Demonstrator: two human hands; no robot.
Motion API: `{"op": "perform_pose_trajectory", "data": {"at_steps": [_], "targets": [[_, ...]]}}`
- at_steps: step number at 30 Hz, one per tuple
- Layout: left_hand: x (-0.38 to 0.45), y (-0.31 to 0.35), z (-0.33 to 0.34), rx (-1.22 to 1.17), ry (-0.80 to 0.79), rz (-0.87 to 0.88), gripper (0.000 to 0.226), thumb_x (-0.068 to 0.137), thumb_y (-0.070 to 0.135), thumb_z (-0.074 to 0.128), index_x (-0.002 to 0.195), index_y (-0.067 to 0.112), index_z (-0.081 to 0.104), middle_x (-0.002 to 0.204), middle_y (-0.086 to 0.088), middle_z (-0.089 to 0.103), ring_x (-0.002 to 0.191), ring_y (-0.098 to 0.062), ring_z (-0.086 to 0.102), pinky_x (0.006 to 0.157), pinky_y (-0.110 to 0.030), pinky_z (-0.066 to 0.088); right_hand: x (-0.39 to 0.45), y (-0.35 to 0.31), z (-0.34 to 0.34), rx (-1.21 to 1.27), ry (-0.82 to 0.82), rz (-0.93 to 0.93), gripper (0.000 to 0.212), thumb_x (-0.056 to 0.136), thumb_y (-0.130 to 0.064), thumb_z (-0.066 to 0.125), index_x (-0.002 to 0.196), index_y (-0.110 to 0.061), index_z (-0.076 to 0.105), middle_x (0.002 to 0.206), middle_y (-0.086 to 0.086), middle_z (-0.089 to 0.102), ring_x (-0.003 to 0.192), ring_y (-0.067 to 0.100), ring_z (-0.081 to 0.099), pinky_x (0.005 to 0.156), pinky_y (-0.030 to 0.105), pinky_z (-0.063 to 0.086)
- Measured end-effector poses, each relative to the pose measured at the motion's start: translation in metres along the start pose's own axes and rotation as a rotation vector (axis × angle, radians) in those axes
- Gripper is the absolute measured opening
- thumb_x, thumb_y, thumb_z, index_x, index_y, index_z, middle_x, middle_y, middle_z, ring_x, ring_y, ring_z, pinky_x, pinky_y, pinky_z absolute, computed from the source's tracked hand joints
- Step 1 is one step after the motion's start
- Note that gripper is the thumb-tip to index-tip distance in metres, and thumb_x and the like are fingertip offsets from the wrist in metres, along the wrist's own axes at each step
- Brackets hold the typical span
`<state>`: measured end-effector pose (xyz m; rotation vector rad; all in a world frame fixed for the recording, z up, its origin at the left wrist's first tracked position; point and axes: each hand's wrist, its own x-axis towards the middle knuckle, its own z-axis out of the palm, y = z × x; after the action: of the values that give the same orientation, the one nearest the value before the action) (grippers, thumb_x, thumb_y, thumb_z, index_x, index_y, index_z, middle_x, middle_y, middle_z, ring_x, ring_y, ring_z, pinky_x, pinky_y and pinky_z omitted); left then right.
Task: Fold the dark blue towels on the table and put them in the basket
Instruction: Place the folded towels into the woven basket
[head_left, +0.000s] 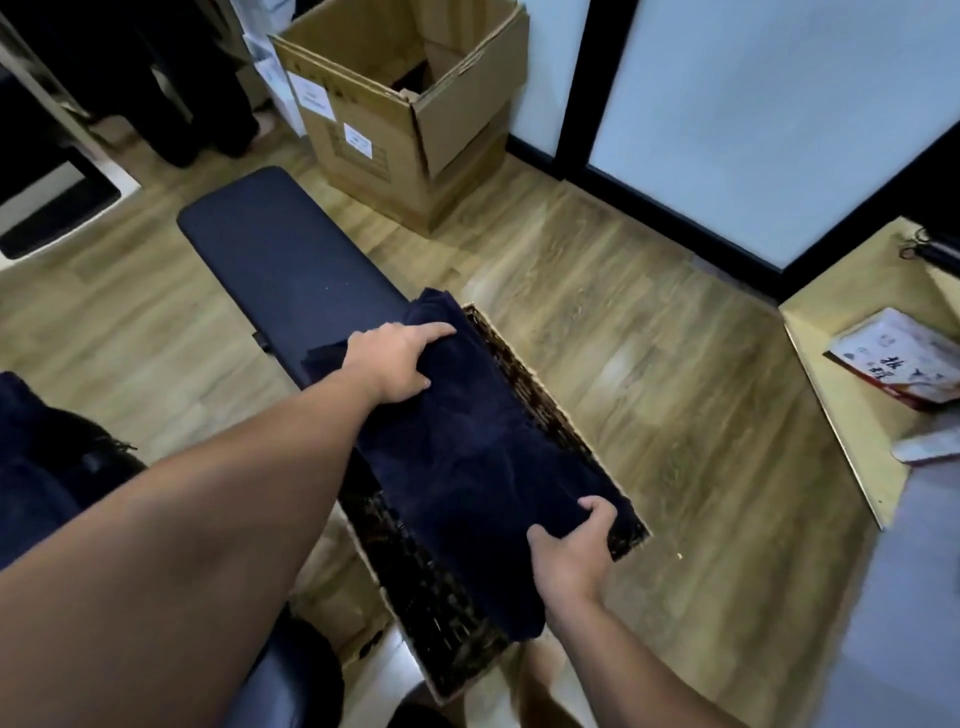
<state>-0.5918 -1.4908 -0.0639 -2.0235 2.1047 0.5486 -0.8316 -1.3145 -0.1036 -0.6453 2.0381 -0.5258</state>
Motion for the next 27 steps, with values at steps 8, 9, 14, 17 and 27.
{"op": "perform_pose_trajectory", "data": {"at_steps": [8,9,14,17,27], "targets": [[0.042,-0.015,0.105,0.114,-0.117,0.145,0.082,0.092,0.036,0.066,0.155,0.050,0.014,0.129,-0.015,0.049,0.116,-0.035,0.051,0.096,-0.046,0.041,0.029,0.026,0.066,-0.176,0.043,0.312,0.058,0.091,-0.013,0.069,0.131,-0.031,0.031,0.135,0.022,0.048,0.094,0.036,0.055,0.083,0.043,0.051],[0.042,-0.017,0.115,0.182,-0.090,0.137,0.084,0.092,0.031,0.065,0.156,0.046,0.013,0.134,-0.019,0.043,0.120,-0.037,0.045,0.101,-0.048,0.039,0.033,0.027,0.069,-0.289,-0.046,0.327,0.063,0.092,-0.012,0.066,0.139,-0.029,0.028,0.145,0.024,0.036,0.102,0.037,0.054,0.090,0.044,0.051],[0.026,-0.017,0.151,0.374,-0.002,0.157,0.077,0.085,0.034,0.064,0.152,0.028,0.026,0.156,-0.023,0.009,0.135,-0.042,0.022,0.104,-0.056,0.029,0.042,0.032,0.078,-1.025,-0.177,-0.048,0.076,0.085,-0.031,0.071,0.145,-0.025,0.025,0.157,0.022,-0.008,0.140,0.043,0.018,0.104,0.041,0.041],[0.027,-0.018,0.166,0.204,-0.145,0.054,0.093,0.090,0.046,0.061,0.155,0.045,-0.006,0.156,-0.022,0.006,0.133,-0.046,0.023,0.098,-0.061,0.038,0.057,0.040,0.090,-1.084,-0.342,-0.056,0.100,0.088,-0.027,0.073,0.157,-0.025,0.002,0.156,0.022,-0.013,0.136,0.045,0.025,0.101,0.038,0.042],[0.073,-0.022,0.202,0.033,-0.439,0.001,0.111,0.083,0.036,0.076,0.154,0.055,-0.008,0.162,-0.023,-0.015,0.145,-0.056,0.005,0.114,-0.058,0.034,0.111,0.072,0.116,-1.124,-0.367,-0.021,0.128,0.073,-0.032,0.088,0.153,-0.028,-0.012,0.152,0.024,-0.014,0.137,0.049,0.019,0.105,0.042,0.040]]}}
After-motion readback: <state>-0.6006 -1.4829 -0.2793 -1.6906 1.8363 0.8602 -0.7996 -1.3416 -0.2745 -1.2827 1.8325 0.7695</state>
